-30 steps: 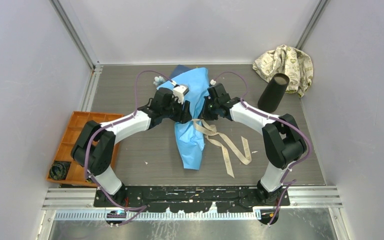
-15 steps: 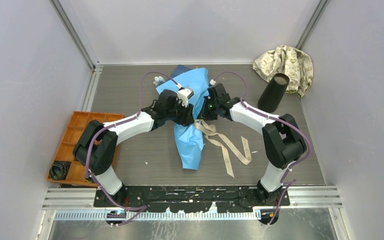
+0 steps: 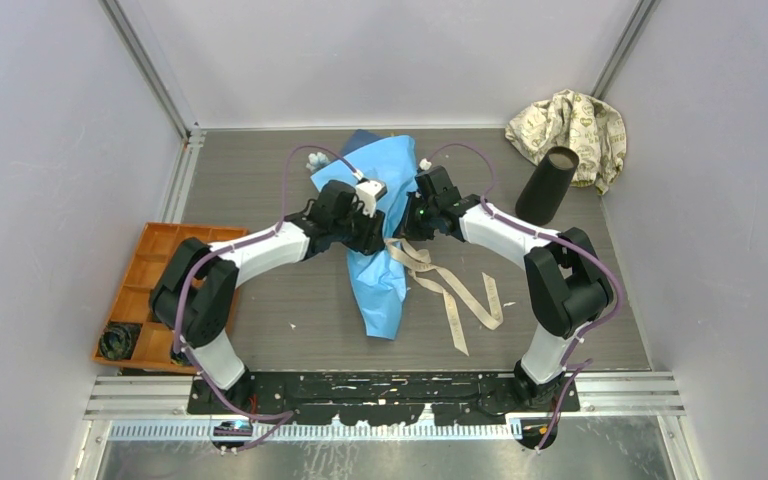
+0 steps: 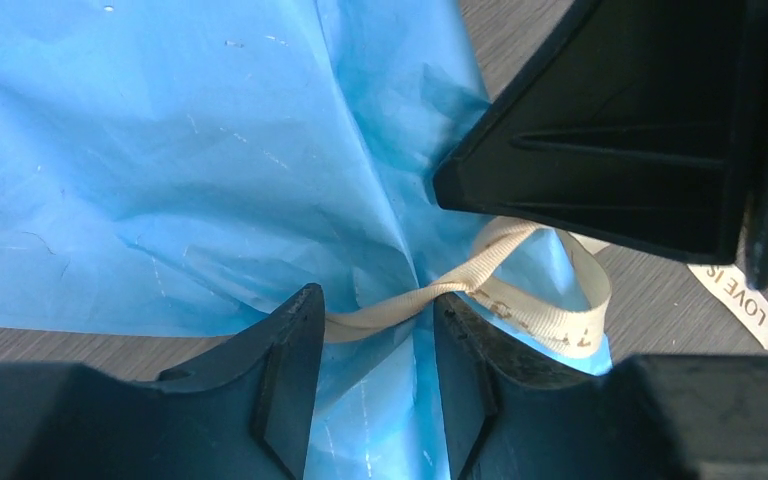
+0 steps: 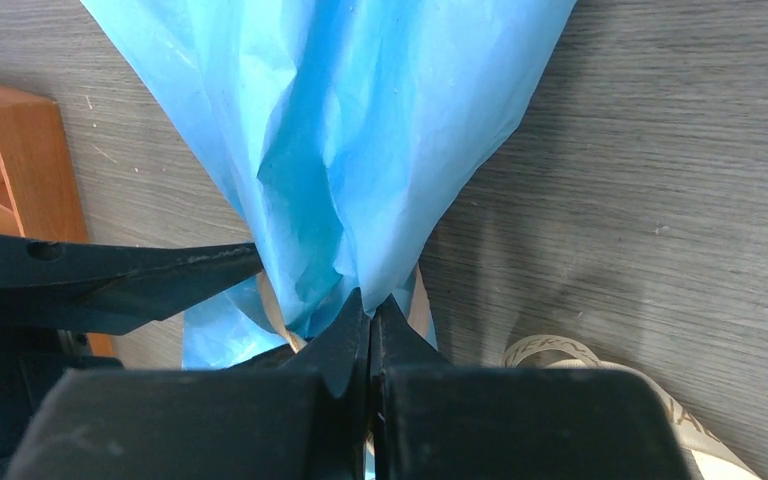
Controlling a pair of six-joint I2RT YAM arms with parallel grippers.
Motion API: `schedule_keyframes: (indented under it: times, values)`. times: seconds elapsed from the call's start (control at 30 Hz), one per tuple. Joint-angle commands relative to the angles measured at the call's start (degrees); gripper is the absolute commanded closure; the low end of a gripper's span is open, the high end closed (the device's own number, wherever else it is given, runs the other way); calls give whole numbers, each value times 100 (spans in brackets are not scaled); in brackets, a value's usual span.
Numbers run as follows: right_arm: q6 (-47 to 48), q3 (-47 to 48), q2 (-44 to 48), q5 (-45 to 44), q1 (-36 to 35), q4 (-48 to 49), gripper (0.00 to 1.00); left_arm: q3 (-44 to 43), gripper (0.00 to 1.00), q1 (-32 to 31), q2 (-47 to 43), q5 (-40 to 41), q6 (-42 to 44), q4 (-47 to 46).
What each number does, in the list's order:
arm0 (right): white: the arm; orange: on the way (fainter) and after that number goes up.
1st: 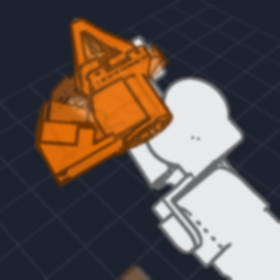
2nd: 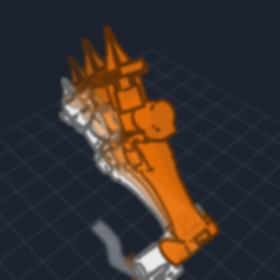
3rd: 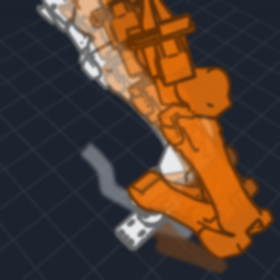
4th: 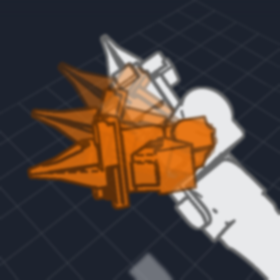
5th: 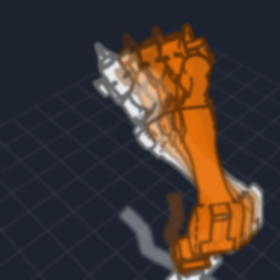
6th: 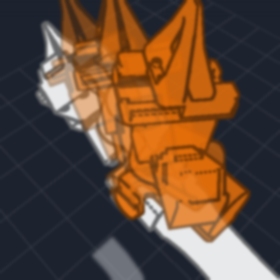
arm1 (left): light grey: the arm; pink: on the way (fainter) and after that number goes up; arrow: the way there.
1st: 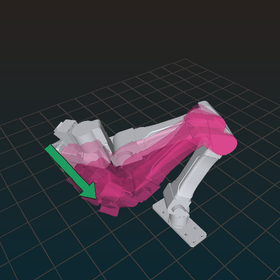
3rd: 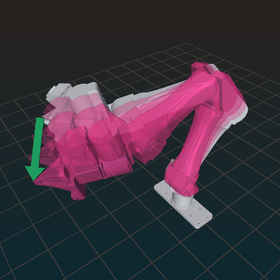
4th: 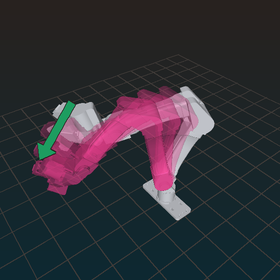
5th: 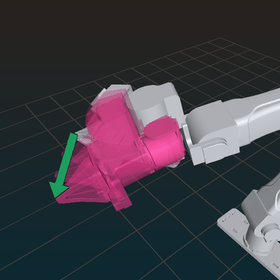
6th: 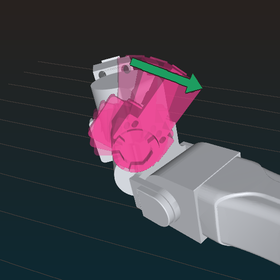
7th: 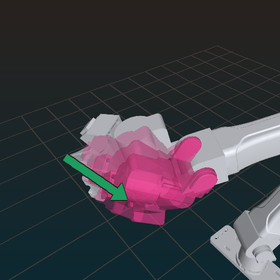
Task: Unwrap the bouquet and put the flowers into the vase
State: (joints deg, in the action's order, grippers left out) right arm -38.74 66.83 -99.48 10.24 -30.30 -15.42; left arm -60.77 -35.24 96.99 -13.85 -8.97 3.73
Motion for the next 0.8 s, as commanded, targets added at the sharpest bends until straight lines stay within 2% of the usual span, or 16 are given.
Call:
schedule_keyframes:
  times: [0.0, 0.2, 0.27, 0.33, 0.43, 0.5, 0.67, 0.77]
  values:
    - [-90, 88, 147, 136, -32, 304, 99, -341, 57, -41, 222, 43, -26, -112]
    - [-124, 55, 47, 145, -31, 330, 97, -491, 81, -125, 207, 207, -473, -495]
    - [-125, 56, 2, 137, -36, 332, 94, -401, 86, -140, 22, 315, -612, -593]
    - [-112, 71, -36, 136, -36, 332, 86, -222, 89, -143, -226, 418, -720, -704]
    - [-83, 159, -164, 136, -34, 299, 70, 30, 92, -145, -632, 565, -770, -716]
    - [-94, 239, -307, 144, -35, 294, 64, 167, 94, -147, -857, 646, -773, -684]
    - [-155, 444, -569, 137, -32, 333, 63, 410, 95, -144, -1085, 796, -837, -571]
    - [-164, 549, -677, 88, -30, 333, 67, 491, 95, -141, -1152, 982, -878, -535]
